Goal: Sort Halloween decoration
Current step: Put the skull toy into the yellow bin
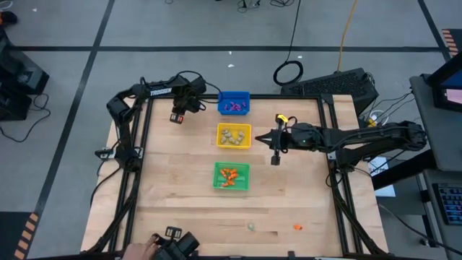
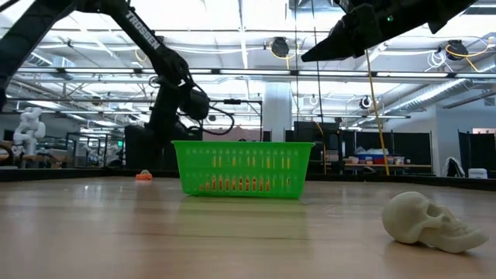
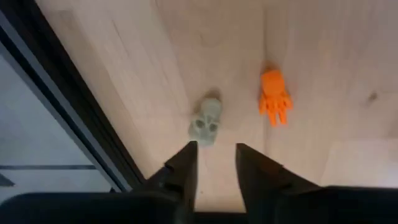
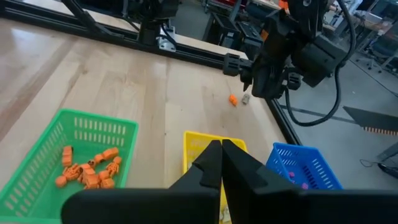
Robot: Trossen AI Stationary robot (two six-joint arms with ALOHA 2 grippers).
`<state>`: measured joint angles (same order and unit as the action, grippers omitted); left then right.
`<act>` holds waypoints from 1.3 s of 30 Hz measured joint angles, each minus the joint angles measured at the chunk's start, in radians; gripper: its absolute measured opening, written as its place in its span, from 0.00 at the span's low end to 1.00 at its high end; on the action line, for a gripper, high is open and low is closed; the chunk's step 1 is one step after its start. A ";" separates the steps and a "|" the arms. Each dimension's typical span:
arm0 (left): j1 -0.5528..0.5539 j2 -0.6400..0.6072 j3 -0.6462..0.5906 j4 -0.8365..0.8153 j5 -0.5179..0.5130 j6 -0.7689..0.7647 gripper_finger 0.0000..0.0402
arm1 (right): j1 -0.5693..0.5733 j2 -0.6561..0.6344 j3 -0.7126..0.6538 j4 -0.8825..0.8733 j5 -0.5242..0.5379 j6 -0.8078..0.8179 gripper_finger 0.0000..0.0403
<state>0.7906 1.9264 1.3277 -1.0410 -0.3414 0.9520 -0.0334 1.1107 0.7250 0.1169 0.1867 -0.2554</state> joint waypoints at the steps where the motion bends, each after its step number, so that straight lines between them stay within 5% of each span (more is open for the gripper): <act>1: 0.000 0.007 0.000 0.008 -0.001 0.001 0.28 | 0.000 0.000 0.000 0.000 0.000 0.000 0.00; 11: 0.003 0.087 0.000 0.088 -0.060 0.053 0.36 | 0.000 0.000 0.000 -0.001 0.000 0.000 0.00; 19: 0.025 0.125 -0.005 0.081 -0.064 0.036 0.30 | 0.000 0.000 0.000 -0.001 0.000 0.000 0.00; 27: 0.032 0.126 -0.006 0.067 -0.088 0.024 0.10 | 0.000 0.000 0.000 -0.001 0.000 0.003 0.00; 39: -0.026 -0.003 -0.011 0.039 -0.085 -0.074 0.10 | 0.000 0.000 0.000 -0.002 0.000 0.007 0.00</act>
<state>0.7651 1.9233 1.3166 -1.0023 -0.4264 0.8783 -0.0330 1.1110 0.7250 0.1150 0.1864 -0.2485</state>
